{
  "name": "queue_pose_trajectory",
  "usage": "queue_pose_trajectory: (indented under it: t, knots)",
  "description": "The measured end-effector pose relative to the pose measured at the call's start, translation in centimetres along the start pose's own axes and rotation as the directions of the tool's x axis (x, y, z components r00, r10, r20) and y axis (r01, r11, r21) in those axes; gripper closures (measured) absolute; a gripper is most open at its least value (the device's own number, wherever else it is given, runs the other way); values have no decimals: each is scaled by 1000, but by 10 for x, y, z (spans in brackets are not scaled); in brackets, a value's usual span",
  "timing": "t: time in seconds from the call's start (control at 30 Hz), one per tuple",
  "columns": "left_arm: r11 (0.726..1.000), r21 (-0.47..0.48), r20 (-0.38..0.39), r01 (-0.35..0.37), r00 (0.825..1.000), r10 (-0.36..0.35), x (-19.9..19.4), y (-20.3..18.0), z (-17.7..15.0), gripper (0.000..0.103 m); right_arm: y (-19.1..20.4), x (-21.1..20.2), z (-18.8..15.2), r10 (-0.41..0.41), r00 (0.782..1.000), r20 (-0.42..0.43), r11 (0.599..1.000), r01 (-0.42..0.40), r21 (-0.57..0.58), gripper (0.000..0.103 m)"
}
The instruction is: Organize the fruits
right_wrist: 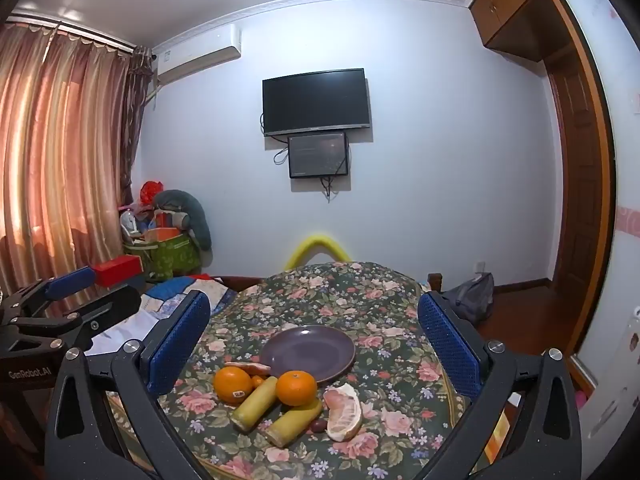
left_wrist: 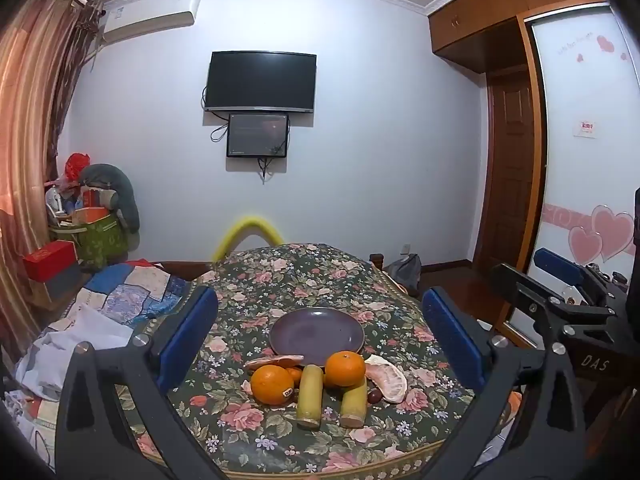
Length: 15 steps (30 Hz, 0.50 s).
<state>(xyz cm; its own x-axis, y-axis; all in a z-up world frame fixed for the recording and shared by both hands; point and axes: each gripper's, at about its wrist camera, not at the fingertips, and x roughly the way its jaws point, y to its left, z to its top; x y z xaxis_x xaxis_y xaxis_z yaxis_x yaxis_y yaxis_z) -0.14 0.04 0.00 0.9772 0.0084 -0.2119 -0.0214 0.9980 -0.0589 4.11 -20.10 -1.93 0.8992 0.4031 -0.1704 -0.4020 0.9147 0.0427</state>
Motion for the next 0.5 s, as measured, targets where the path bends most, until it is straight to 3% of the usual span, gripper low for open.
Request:
queue_pose_trajectory:
  t: [0.5]
  knots:
    - [1000, 5, -11, 6, 1000, -6, 7, -5, -4, 0, 2, 0, 1, 2, 1000, 2, 1000, -2, 0, 0]
